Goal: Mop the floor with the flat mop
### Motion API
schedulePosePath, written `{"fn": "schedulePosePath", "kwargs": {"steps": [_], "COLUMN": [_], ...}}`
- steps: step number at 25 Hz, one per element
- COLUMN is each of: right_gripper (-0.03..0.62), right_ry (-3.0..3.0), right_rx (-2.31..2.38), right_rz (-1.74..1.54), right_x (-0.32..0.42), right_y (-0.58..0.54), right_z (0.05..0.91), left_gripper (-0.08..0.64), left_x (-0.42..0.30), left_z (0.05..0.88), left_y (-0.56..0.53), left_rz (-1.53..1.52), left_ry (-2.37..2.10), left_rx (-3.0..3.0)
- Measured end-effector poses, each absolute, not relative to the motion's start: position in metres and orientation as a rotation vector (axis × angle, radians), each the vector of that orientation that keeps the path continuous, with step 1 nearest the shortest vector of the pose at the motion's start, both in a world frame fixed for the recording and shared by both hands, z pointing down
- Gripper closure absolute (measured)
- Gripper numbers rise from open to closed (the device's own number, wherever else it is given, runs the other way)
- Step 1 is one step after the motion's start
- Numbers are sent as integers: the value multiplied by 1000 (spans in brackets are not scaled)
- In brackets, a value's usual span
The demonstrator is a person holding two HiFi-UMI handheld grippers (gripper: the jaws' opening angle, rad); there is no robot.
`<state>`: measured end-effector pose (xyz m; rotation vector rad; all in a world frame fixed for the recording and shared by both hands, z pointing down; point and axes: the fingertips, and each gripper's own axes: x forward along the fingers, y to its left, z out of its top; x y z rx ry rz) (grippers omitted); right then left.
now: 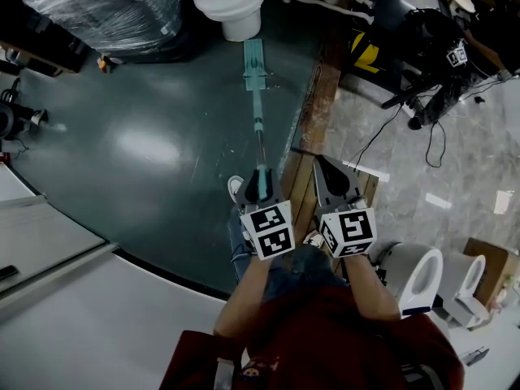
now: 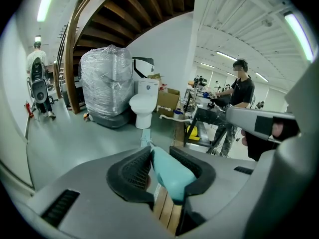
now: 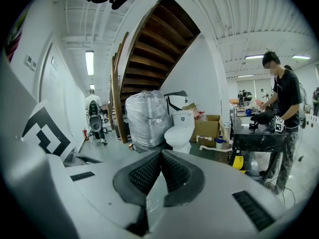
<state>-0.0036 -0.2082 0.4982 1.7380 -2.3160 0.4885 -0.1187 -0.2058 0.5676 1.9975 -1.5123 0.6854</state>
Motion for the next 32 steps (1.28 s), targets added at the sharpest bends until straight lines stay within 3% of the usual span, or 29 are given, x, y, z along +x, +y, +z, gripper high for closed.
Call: {"fn": "schedulePosePath", "kwargs": {"steps": [32], "right_gripper": [575], "right_ry": [-2389], "right_rx": [1715], "right_rz": [436], "right_x": [34], "right_y": [-98], "right_z": [460], "left_gripper": [430], "left_x": [-94], "left_z": [553], "left_y": [-82], "left_rz": [697], "left_ry": [-1534], "left_rx": [1920]}}
